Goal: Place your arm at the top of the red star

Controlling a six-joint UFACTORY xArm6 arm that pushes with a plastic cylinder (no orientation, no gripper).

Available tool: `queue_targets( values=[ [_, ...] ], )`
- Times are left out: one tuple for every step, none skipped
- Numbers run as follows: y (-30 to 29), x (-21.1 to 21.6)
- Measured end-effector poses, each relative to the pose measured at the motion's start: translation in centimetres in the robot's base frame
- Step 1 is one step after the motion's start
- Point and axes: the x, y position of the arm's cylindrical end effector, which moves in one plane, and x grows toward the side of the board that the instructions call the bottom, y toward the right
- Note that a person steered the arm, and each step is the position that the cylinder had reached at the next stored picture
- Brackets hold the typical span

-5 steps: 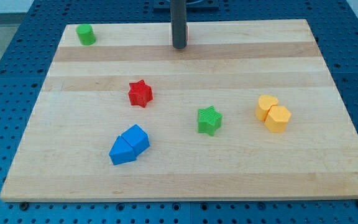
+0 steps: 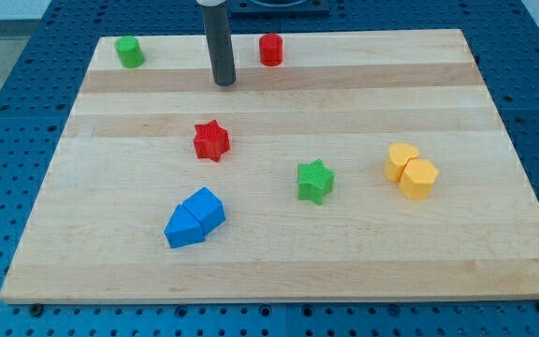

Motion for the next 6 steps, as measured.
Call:
queue_targets(
  values=[
    [0.0, 0.0],
    [-0.3, 1.4],
    [-0.3, 3.8],
    [-0.3, 6.6],
    [-0.3, 8.2],
    [-0.3, 8.2]
  ],
)
